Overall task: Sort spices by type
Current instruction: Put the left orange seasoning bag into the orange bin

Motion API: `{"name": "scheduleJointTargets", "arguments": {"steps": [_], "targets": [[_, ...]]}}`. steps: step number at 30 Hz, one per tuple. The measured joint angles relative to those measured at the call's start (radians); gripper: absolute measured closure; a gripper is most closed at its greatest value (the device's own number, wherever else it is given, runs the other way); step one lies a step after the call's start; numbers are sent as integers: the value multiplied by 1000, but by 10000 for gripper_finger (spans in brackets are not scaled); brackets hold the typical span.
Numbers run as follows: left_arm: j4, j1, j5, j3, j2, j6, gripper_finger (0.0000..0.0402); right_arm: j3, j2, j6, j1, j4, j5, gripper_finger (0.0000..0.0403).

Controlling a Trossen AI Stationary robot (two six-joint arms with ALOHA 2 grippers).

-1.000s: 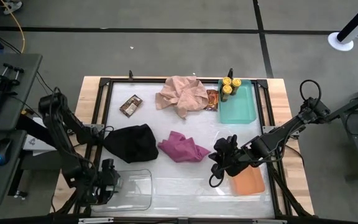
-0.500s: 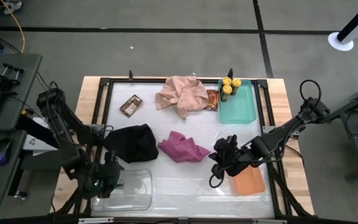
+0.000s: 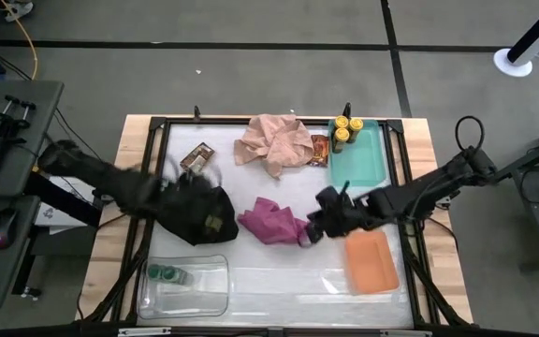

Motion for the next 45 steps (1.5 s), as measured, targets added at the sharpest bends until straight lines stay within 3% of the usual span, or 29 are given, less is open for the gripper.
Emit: {"name": "scheduleJointTargets", "arguments": {"steps": [7, 13, 23, 32, 36, 43, 45], "targets": [[-71, 506, 138, 0, 64, 183, 108, 0, 0, -114, -173, -1, -119, 403], [-89, 736, 153, 0, 203, 234, 108, 0, 0, -328, -313, -4, -220, 403], [-64, 871, 216, 0, 433, 164, 108, 0, 0, -687, -526, 6, -389, 403], [48, 899, 138, 0, 525, 165, 119, 0, 0, -784, -625, 14, -484, 403], [54, 911, 128, 0, 571, 194, 171, 0, 0, -756, -632, 21, -486, 403], [94, 899, 124, 3, 597, 307, 358, 0, 0, -674, -632, 23, -485, 403], [111, 895, 126, -1, 578, 340, 386, 0, 0, -647, -630, 23, -484, 403]]}}
